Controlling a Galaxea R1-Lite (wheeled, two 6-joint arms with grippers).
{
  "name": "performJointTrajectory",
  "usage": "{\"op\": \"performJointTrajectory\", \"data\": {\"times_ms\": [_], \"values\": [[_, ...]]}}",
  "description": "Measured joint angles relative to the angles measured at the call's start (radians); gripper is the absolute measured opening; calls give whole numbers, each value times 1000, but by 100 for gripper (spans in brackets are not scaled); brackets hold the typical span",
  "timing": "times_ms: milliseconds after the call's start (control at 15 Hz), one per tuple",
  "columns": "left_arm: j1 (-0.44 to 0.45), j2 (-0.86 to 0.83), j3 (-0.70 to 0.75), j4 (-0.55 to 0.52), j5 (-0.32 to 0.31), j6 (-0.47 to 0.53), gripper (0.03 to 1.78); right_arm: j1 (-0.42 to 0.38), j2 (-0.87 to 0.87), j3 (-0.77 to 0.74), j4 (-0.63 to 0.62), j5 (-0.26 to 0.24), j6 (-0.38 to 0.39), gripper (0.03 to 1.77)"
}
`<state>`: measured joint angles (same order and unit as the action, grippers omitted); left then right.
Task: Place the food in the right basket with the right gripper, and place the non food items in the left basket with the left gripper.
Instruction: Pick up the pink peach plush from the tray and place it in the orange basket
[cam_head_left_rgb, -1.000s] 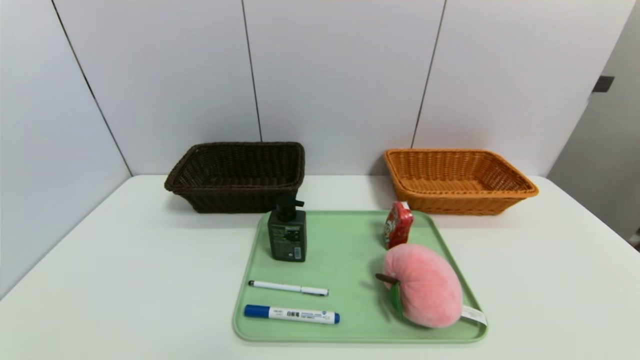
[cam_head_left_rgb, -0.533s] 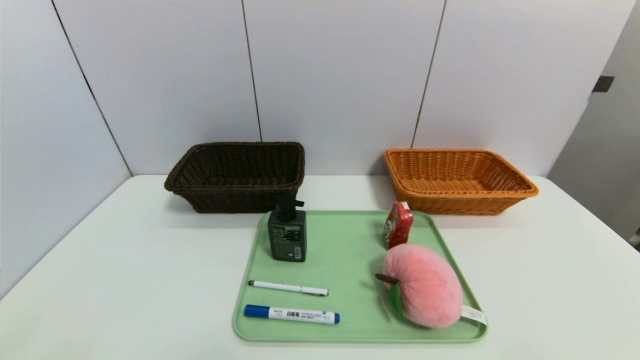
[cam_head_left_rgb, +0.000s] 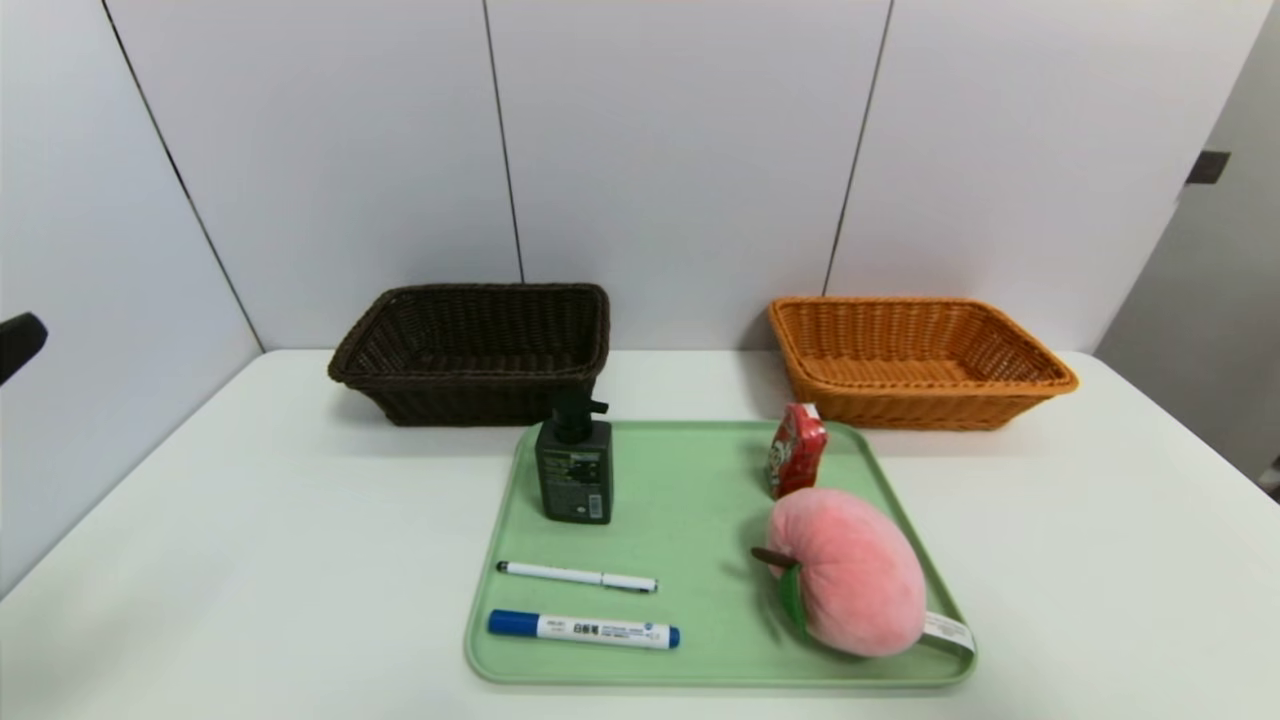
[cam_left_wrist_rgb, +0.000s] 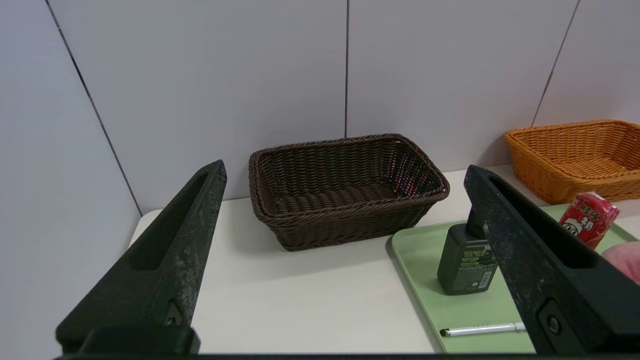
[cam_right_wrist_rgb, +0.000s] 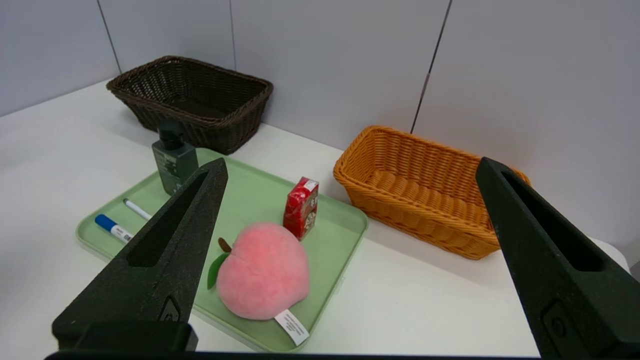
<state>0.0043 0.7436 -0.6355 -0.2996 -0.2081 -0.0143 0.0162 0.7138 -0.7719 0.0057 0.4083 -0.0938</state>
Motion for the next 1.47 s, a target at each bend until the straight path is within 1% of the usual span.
{"op": "performJointTrajectory", "data": {"times_ms": [200,333,400,467,733,867,1067,1200,1333,1400,1467], "values": [[0,93,-33,-9,4,-1,169,0,83,-27,-8,1,-6,171],[-1,151,-33,-63,4,-1,169,13,141,-29,-54,0,-20,171],[-1,179,-31,-104,4,-2,169,30,169,-27,-71,0,-38,171],[-1,201,-28,-122,3,-1,169,50,196,-26,-75,-1,-56,171],[-12,255,6,-129,2,4,169,130,313,-32,-49,12,-114,171],[-20,265,16,-128,4,7,169,193,377,-88,30,10,-120,171],[-22,274,24,-130,1,13,169,259,478,-242,242,-13,-125,171],[-23,273,24,-130,-1,18,169,276,553,-356,403,-30,-142,171],[-23,269,24,-130,-1,20,169,283,630,-434,550,-49,-171,171],[-23,267,24,-130,-1,20,169,285,665,-454,591,-51,-193,171],[-23,264,20,-130,-2,20,169,286,700,-469,602,-52,-219,171]]}}
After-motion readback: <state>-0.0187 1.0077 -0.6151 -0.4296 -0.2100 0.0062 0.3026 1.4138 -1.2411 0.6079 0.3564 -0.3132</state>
